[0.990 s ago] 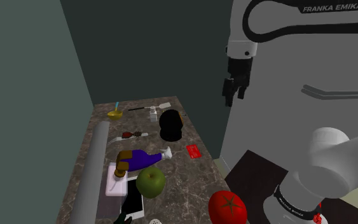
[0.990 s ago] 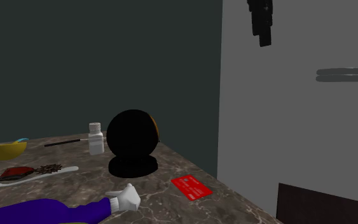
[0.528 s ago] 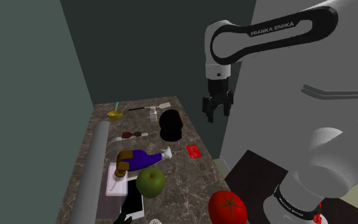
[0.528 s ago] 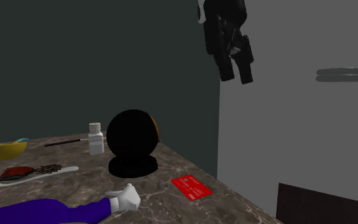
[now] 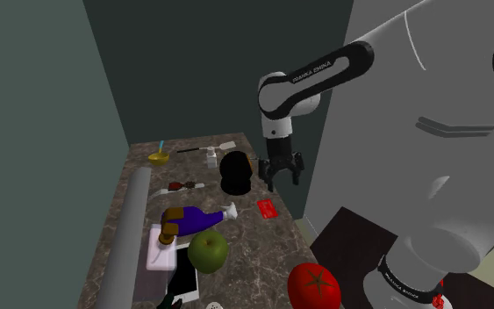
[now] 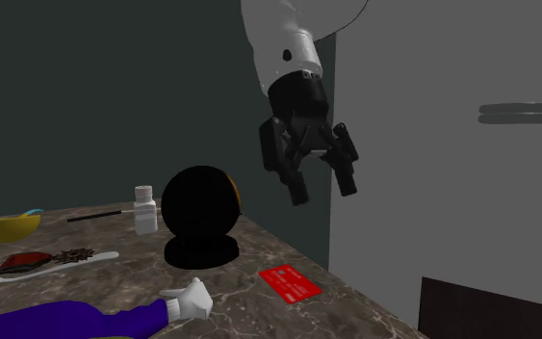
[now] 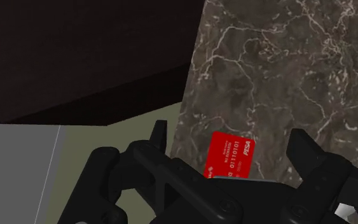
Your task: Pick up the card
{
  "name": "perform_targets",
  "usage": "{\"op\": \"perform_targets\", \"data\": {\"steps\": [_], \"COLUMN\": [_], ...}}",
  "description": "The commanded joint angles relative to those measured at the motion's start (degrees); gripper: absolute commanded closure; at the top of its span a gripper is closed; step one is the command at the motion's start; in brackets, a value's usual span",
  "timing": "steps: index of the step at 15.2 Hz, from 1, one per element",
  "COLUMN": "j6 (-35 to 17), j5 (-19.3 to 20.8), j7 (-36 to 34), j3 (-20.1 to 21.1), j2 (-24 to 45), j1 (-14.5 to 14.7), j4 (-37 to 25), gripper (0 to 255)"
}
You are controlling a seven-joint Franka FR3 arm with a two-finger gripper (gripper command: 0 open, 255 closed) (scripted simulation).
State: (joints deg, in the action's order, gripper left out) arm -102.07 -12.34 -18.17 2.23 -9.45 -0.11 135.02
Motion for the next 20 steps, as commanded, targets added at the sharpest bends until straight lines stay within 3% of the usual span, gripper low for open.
{"op": "perform_targets", "data": {"steps": [1, 5, 15, 16, 20], "j6": [-2.1, -4.9, -10.2, -10.2, -10.2], "j5": [-2.0, -5.8, -6.4, -6.4, -6.4], "j7": [-1.9, -4.6, -3.1, -3.1, -3.2], "j3": [0.3, 0.4, 0.6, 0.6, 0.7], "j2": [5.4, 14.7, 19.1, 19.2, 19.3], "j1": [0.2, 0.3, 0.5, 0.5, 0.6], "j4": [-1.2, -3.7, -2.6, -2.6, -2.8], "gripper": [0, 0, 0, 255, 255]}}
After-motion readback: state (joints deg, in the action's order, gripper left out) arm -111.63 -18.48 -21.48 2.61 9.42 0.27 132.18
